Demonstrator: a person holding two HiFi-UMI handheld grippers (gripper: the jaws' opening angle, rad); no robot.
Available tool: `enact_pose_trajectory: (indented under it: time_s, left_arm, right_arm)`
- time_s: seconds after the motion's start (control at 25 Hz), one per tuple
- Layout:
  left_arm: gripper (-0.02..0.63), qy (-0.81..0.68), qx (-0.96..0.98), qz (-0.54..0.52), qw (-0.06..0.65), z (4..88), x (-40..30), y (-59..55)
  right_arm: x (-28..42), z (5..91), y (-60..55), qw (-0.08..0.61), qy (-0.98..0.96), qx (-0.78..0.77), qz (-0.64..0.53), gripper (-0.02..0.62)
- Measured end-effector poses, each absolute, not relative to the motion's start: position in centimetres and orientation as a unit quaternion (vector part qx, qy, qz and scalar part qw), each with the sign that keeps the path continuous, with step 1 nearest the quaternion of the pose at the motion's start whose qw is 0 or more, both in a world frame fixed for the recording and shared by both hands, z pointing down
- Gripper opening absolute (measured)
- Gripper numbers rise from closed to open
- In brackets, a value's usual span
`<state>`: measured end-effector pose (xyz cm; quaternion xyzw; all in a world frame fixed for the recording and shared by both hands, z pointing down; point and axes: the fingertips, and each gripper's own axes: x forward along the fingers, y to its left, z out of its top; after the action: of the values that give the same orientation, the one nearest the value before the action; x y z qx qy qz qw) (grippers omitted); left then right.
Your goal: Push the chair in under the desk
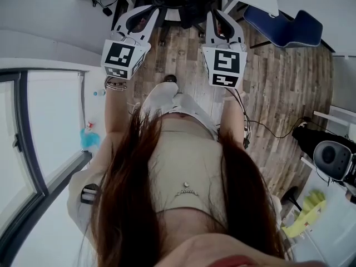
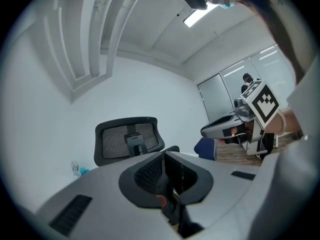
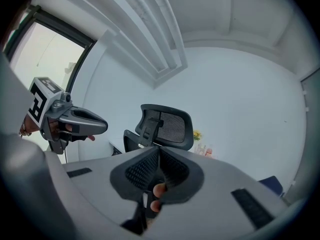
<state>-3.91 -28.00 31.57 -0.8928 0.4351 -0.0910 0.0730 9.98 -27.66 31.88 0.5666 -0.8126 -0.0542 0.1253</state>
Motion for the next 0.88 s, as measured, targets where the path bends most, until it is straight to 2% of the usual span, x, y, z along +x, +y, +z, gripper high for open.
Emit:
enact_pose_trajectory:
  time_s: [0.88]
  left_arm:
    - [0.006,0.449,-0.888,-0.071,0.075,31.0,-2.2,-23.5]
  right_arm:
    - [10.7,31.2,-23.8,0.111,-0.818,0.561,-0.068,0.028]
